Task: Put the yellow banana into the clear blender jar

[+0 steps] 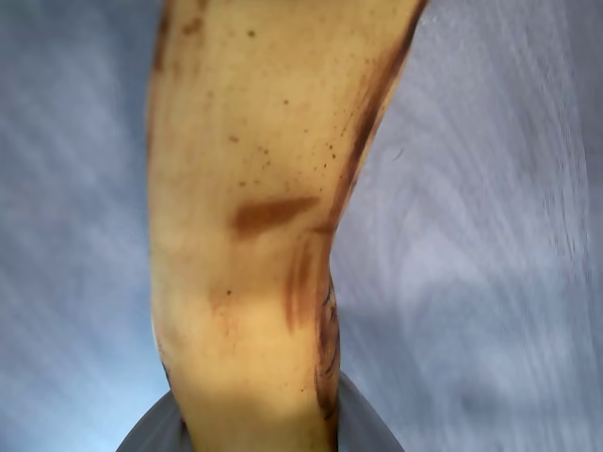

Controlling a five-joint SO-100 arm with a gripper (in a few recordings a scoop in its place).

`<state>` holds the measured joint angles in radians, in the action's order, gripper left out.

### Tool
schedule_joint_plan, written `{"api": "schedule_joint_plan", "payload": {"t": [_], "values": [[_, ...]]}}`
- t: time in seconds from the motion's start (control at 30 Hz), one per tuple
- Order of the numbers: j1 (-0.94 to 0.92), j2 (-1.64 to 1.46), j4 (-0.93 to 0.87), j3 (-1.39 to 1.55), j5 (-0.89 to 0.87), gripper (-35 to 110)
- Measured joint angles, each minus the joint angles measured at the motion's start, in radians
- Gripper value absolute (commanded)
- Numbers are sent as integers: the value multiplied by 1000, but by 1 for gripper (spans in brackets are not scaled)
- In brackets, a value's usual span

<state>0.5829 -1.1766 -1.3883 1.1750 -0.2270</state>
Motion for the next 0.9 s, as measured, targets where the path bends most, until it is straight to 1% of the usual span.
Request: {"api": "schedule_joint_plan", "payload": {"t": [0.23,0.4,0.77,0.9], "values": [[48,0,-144,-264,0,7],[78,0,-229,-515,-2,7],[144,2,-270,-1173,44,7],[175,-21,-270,-1338,75,7]]}}
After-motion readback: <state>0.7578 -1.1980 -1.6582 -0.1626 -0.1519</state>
